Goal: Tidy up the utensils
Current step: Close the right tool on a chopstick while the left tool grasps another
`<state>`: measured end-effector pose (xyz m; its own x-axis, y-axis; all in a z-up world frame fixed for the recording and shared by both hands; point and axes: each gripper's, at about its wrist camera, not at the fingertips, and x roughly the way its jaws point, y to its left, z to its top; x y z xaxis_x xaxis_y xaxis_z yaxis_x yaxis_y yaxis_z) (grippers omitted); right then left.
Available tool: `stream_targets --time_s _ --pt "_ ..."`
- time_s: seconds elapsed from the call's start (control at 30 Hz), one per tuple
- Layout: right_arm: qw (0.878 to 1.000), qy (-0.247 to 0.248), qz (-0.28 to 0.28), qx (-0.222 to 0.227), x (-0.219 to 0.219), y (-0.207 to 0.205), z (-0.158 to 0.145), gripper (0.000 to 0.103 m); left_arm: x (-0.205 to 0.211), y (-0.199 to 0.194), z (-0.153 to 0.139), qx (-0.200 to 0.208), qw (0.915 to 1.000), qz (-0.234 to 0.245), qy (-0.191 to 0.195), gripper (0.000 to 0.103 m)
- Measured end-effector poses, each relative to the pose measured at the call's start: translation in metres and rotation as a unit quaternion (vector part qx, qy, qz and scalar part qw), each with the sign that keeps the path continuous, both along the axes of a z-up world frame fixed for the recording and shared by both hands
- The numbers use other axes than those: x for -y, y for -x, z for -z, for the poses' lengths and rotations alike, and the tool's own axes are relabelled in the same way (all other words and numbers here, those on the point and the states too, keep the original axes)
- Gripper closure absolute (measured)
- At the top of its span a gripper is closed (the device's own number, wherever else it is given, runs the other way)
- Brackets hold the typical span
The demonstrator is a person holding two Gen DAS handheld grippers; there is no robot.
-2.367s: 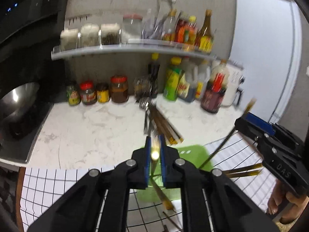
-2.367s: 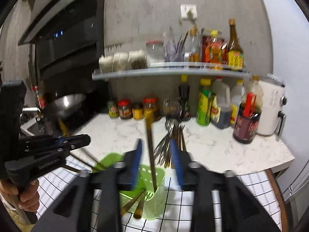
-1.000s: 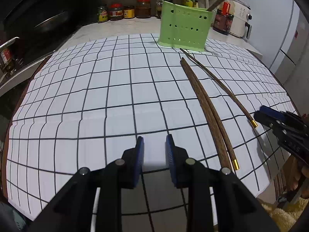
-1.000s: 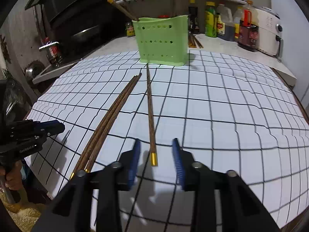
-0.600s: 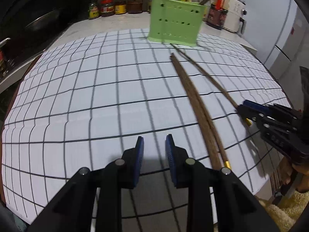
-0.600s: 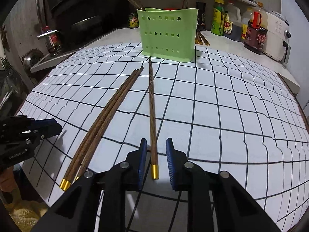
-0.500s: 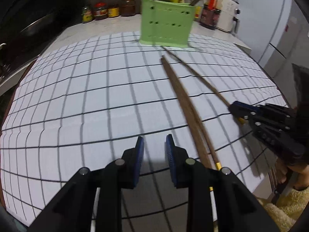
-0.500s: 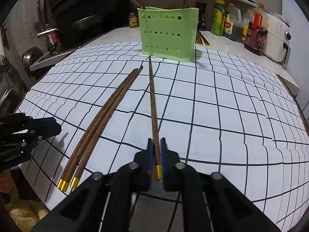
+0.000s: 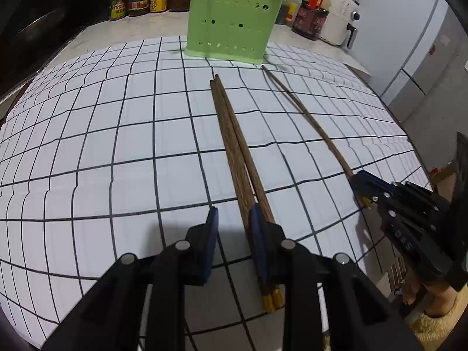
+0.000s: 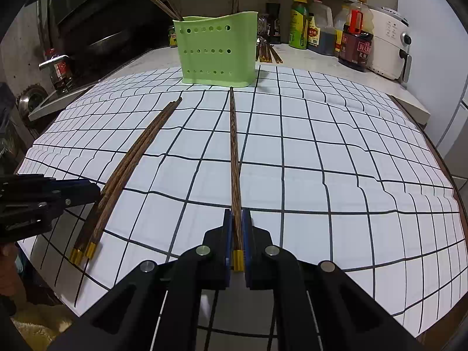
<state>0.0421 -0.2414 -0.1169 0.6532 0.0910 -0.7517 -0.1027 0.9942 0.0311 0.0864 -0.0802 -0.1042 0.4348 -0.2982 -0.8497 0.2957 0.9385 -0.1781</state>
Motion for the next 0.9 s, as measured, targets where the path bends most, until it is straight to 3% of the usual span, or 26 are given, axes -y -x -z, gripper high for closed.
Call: stream_targets --time_s 0.13,0.27,0.43,0.6,0.67,0.7,0.9 --pt "1.0 0.001 -0.002 0.003 0.0 0.001 0.0 0.096 0.006 0.0 0.0 0.005 0.9998 0.001 -0.021 0.08" --pt "1.0 0.007 -0.009 0.004 -0.005 0.001 -0.001 0.096 0.009 -0.002 -0.002 0.012 0.9971 -0.015 -0.074 0.08" --pt "1.0 0.006 -0.012 0.003 -0.006 -0.001 0.0 0.095 -0.007 -0.004 -0.002 0.012 0.9963 -0.029 -0.08 0.08" --pt "1.0 0.007 -0.015 0.002 -0.008 -0.003 0.004 0.094 0.002 0.009 -0.001 0.023 0.9948 0.008 -0.099 0.08" --pt "1.0 0.009 -0.016 0.007 -0.01 -0.004 0.004 0.095 0.002 0.01 -0.001 0.029 0.9943 0.009 -0.102 0.088" --pt "1.0 0.01 -0.014 0.01 -0.01 -0.004 0.004 0.096 0.0 0.01 -0.001 0.032 0.9939 0.003 -0.105 0.096" --pt "1.0 0.007 0.015 0.011 0.0 -0.005 0.003 0.096 -0.029 -0.002 -0.002 0.04 0.9913 -0.062 -0.109 0.096"
